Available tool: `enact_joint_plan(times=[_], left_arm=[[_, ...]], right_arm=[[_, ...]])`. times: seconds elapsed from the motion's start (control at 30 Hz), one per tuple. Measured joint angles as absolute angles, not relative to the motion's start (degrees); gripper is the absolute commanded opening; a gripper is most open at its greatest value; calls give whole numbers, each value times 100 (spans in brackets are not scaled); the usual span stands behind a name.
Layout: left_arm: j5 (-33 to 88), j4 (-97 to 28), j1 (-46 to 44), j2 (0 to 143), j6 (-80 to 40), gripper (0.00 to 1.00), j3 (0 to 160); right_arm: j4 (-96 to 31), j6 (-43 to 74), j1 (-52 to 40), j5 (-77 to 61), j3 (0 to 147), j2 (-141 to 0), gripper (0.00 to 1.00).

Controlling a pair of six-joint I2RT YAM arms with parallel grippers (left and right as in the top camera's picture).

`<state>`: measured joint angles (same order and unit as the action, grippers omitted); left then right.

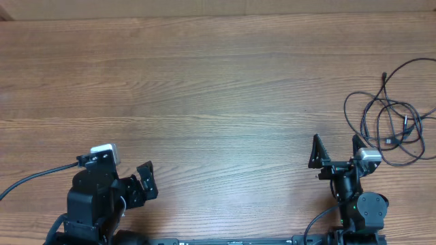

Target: Untangle cables

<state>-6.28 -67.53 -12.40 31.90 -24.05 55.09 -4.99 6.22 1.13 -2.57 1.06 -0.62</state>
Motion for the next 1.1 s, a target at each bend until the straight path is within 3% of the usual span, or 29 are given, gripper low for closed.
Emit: enact_joint_plan(times=[0.5,1.1], left_arm=[[-676,-6423,-1109,2987,-2340,100,5384],[-558,-1861,-556,445,-1227,100,2073]], right_arm=[[-502,622,113,-259,106,-62,100],[-497,622,110,-257,106,-62,100]])
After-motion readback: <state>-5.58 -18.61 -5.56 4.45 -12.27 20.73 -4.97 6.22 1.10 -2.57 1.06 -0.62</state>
